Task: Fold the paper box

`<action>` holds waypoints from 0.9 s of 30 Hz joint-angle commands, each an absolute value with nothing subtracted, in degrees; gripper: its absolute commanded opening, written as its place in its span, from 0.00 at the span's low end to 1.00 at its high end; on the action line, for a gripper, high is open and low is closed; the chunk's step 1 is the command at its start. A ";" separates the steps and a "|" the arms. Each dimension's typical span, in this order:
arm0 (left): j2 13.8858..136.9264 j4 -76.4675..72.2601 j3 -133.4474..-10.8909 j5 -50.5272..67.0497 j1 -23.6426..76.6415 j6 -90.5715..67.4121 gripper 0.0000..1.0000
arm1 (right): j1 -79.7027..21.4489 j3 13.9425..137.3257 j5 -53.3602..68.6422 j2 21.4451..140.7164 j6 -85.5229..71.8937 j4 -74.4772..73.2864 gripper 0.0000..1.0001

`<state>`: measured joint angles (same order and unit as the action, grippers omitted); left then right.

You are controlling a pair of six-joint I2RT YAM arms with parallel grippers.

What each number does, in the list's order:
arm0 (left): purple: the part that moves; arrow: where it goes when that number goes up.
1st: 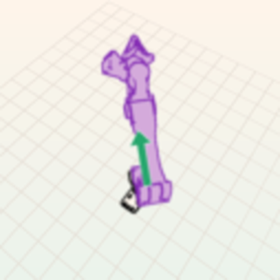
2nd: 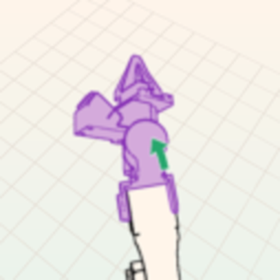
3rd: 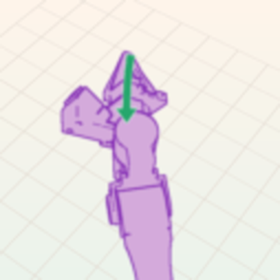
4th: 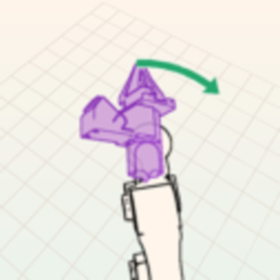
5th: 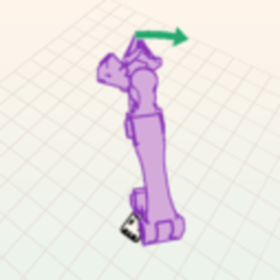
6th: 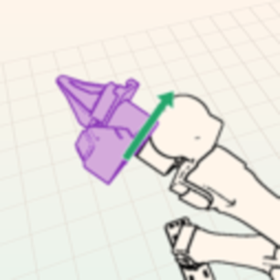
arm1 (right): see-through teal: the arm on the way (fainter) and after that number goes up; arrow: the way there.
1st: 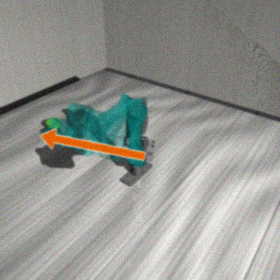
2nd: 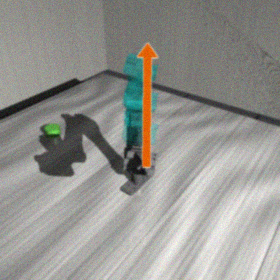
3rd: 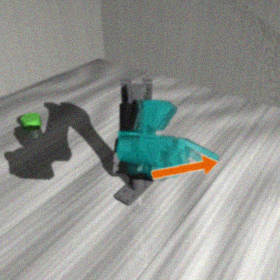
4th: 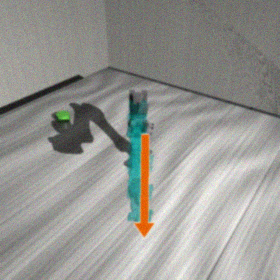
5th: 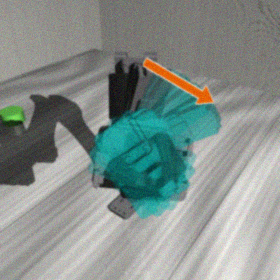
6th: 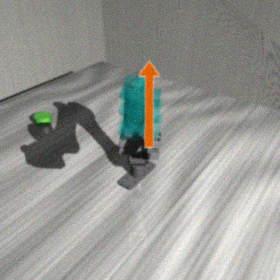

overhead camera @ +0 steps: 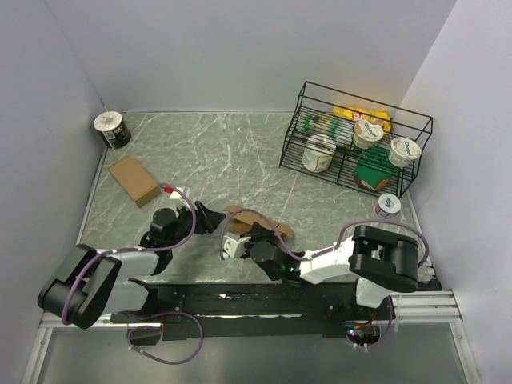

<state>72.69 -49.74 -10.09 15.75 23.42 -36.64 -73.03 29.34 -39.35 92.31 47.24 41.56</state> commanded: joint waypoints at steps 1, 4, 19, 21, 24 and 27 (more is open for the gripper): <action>68.14 -54.84 -5.81 14.51 23.20 -38.05 0.71 | -70.32 30.93 -34.82 91.14 40.08 30.33 0.00; 65.57 -48.62 -8.07 13.36 23.20 -36.31 0.73 | -67.77 31.99 -31.66 89.48 38.85 27.17 0.00; 53.45 -44.30 -9.14 15.29 23.20 -33.49 0.89 | -54.25 41.21 -10.39 77.17 31.29 4.59 0.00; 51.60 -42.20 -8.97 15.21 23.29 -31.65 0.88 | -52.39 42.01 -6.09 76.47 30.76 2.91 0.00; 51.15 -38.78 -9.49 14.77 23.47 -30.85 0.82 | -50.36 43.06 -3.52 76.81 30.41 1.76 0.00; 54.30 -40.59 -8.27 15.82 25.39 -32.07 0.70 | -49.48 42.63 -3.43 78.66 30.41 3.25 0.00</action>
